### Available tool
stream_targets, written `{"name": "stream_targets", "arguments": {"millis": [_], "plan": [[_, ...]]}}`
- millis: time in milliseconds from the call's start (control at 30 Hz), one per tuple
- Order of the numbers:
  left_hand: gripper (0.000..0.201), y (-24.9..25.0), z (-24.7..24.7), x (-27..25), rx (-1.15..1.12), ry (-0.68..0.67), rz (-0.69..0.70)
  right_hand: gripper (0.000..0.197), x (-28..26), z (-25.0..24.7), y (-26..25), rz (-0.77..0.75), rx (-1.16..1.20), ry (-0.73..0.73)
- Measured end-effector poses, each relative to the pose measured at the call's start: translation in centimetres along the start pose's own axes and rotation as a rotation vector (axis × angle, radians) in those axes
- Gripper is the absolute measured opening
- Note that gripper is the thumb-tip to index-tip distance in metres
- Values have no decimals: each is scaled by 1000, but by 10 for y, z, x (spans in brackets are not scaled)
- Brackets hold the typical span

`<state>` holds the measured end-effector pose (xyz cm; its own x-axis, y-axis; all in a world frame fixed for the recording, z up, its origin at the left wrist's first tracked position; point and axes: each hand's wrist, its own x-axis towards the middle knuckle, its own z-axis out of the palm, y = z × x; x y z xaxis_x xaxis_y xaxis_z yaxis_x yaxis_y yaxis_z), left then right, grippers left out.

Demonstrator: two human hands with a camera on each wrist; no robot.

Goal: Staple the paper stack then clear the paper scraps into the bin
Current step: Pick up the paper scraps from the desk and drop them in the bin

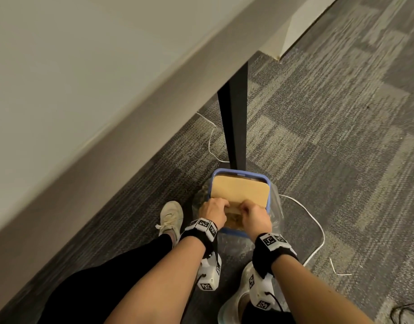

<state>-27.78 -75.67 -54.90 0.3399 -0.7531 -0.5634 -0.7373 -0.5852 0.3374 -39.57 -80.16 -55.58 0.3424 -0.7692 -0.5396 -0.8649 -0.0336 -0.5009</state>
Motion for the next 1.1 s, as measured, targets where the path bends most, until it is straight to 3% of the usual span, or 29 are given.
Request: {"name": "stream_targets", "arguments": {"millis": [67,200,367,500,700,833,1000,1100], "plan": [[38,0,-1,1,-17,-9,1,28,0,1,1,-16,-14,-3],[38,1,-5,-2,-9,-19,-9,17,-1,-2,-4,-7,0,-14],[32,7,-24,-12,-9,-26,-32,36,-7,-14,-13,11,-1,-163],[29,27,-65,-38,-5,29,1,35,-25,-46,-42,94,136,-35],[30,50,-125,-123,-117,114,101,44,-91,-106,-94,30,171,170],[24,60,-159,-214,-169,202,207,36,-163,-146,-121,-91,352,349],[26,66,-193,-347,-135,342,410,36,-282,-200,-171,-444,537,748],[25,53,-218,-415,-171,462,457,32,-348,-224,-225,-699,594,755]]}}
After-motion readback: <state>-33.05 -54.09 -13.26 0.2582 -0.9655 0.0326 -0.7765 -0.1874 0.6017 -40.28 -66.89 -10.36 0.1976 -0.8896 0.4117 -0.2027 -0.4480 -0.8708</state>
